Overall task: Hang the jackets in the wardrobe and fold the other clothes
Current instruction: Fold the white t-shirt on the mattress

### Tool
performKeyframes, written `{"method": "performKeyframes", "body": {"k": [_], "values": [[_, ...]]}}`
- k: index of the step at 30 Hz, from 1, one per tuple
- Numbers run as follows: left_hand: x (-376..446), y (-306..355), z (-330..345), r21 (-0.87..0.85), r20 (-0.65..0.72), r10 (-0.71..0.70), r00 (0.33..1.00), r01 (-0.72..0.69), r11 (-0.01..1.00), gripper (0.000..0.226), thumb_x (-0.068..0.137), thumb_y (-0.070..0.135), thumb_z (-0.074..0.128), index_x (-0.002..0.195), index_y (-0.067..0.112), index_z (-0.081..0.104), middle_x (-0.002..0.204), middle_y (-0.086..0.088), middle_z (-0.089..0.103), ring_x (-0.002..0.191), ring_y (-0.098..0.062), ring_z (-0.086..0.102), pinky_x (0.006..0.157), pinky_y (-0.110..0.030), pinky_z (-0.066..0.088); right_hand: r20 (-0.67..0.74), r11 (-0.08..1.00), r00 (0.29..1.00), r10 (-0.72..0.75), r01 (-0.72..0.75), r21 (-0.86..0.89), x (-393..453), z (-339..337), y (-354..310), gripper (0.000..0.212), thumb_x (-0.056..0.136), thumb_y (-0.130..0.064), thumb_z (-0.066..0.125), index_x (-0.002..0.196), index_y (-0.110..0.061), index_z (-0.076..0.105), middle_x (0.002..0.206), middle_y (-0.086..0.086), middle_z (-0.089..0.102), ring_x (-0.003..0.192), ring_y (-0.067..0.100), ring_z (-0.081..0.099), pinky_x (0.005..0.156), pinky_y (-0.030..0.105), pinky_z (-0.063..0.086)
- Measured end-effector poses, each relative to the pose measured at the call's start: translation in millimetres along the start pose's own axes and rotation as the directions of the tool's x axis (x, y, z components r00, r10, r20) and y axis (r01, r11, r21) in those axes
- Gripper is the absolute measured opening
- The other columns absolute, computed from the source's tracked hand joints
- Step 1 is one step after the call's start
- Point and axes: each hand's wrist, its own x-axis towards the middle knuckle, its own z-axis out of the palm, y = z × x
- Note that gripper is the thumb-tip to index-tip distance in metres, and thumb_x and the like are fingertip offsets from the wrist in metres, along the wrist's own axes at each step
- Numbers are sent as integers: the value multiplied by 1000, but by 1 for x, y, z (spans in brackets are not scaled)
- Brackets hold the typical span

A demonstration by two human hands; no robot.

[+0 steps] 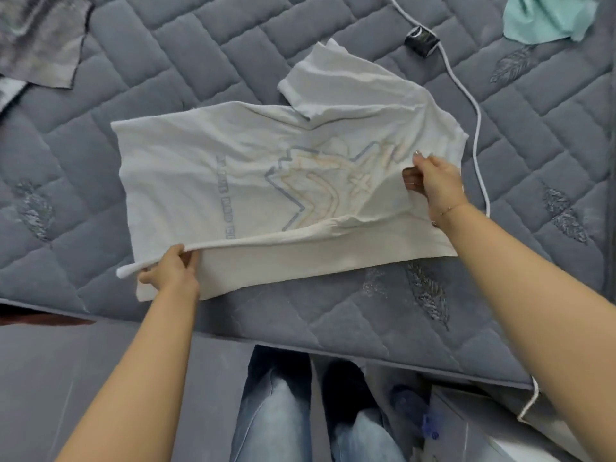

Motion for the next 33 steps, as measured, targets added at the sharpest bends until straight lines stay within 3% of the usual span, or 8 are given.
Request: {"method": "performKeyframes", "body": {"k": [4, 8, 15, 19, 22, 27, 30, 33], "values": [[27, -5, -5, 412, 213, -33, 976, -59, 909, 72, 92, 13, 63, 148, 19, 18, 110, -1, 55, 89, -9, 59, 90, -25, 51, 130, 949, 980, 148, -104, -297, 13, 29, 23, 18, 97, -24, 55, 112, -18, 62, 117, 1, 61, 114, 16, 56, 94, 30, 44], [42, 1, -51, 640, 310, 306, 900, -436, 633, 57, 89, 12, 68, 141, 11, 43, 132, -7, 49, 113, -16, 55, 93, -20, 46, 107, 773, 971, -213, 234, -590, -43, 44, 64, 30, 92, -4, 56, 122, -6, 60, 133, 5, 51, 129, 21, 44, 106, 26, 32], [72, 7, -106, 616, 174, 22, 984, -127, 777, 37, 94, 32, 63, 123, 11, 52, 125, -9, 53, 109, -21, 56, 95, -38, 50, 216, 758, 975, 46, 106, -643, -130, 114, 137, 13, 93, -23, 62, 88, -12, 67, 86, 1, 66, 79, 17, 59, 72, 29, 44], [78, 12, -108, 542, 281, 120, 952, -261, 799, 22, 98, 27, 58, 105, 7, 59, 109, -11, 63, 102, -20, 62, 85, -31, 56, 10, 856, 975, 223, -191, -480, -131, 149, 156, 26, 93, -28, 64, 73, -13, 58, 75, 0, 60, 78, 19, 55, 71, 29, 39], [93, 24, -125, 663, 339, 300, 892, -453, 596, 23, 98, 25, 59, 93, 3, 59, 103, -20, 58, 91, -22, 57, 81, -34, 51, -13, 790, 960, 280, -238, -565, -120, 157, 156, 32, 94, -33, 60, 70, -13, 53, 73, 1, 56, 77, 23, 53, 68, 32, 38], [105, 27, -140, 800, 399, 251, 882, -468, 375, 22, 97, 21, 59, 96, 0, 65, 110, -9, 44, 86, -16, 50, 90, -30, 44, 227, 492, 974, 20, 188, -850, -118, 158, 132, 20, 95, -38, 54, 83, -22, 58, 75, -10, 58, 70, 17, 52, 52, 27, 32], [102, 25, -135, 726, 358, 226, 906, -422, 543, 20, 96, 29, 61, 98, 10, 66, 115, 0, 39, 86, -1, 53, 83, -11, 42, 569, 412, 777, -269, 627, -661, -108, 180, 114, 8, 89, -21, 66, 96, -17, 64, 89, -4, 62, 83, 18, 57, 55, 26, 40], [91, 26, -124, 641, 404, 308, 861, -507, 576, 12, 95, 23, 62, 89, 14, 65, 111, -1, 49, 90, -4, 54, 79, -12, 45, 797, 225, 573, -188, 815, -533, -87, 212, 106, 36, 82, -20, 75, 114, -9, 64, 110, 10, 60, 100, 29, 55, 82, 37, 44]]}}
